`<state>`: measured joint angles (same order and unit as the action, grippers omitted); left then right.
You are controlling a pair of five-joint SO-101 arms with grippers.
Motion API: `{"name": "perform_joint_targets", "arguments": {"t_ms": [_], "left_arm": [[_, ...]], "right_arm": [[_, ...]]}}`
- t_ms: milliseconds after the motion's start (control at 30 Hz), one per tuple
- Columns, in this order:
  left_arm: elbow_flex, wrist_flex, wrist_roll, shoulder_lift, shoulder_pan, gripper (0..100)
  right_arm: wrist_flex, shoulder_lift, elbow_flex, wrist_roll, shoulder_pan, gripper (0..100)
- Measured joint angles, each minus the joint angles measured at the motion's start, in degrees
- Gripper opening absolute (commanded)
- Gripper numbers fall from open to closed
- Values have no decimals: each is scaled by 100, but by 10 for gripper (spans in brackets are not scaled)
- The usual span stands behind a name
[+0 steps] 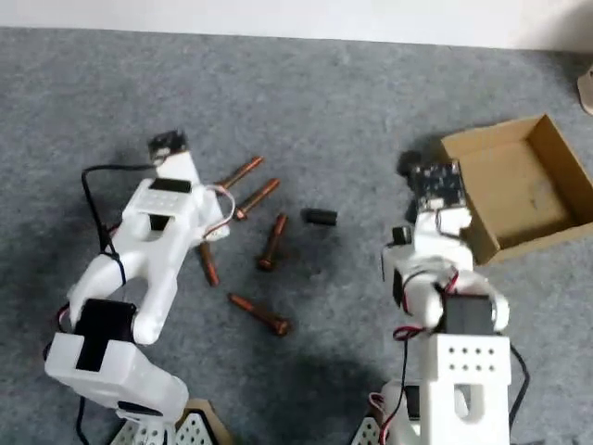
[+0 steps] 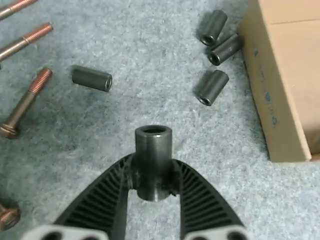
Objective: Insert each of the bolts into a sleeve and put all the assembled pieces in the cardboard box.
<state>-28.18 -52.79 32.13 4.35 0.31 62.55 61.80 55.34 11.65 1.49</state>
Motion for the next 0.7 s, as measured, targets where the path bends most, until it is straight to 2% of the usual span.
{"name": "perform_joint_targets", "arguments": {"t_ms": [333,500,700], "left_arm": [[615,62,237,0,360,6],[519,510,325,0,624,4],[105,1125,141,-44,607,4]], "right_arm": [[-1046,1081,1503,0,149,5],[-1407,1574,2224,0,457,5],[-1486,2664,3086,9,835,5]]}}
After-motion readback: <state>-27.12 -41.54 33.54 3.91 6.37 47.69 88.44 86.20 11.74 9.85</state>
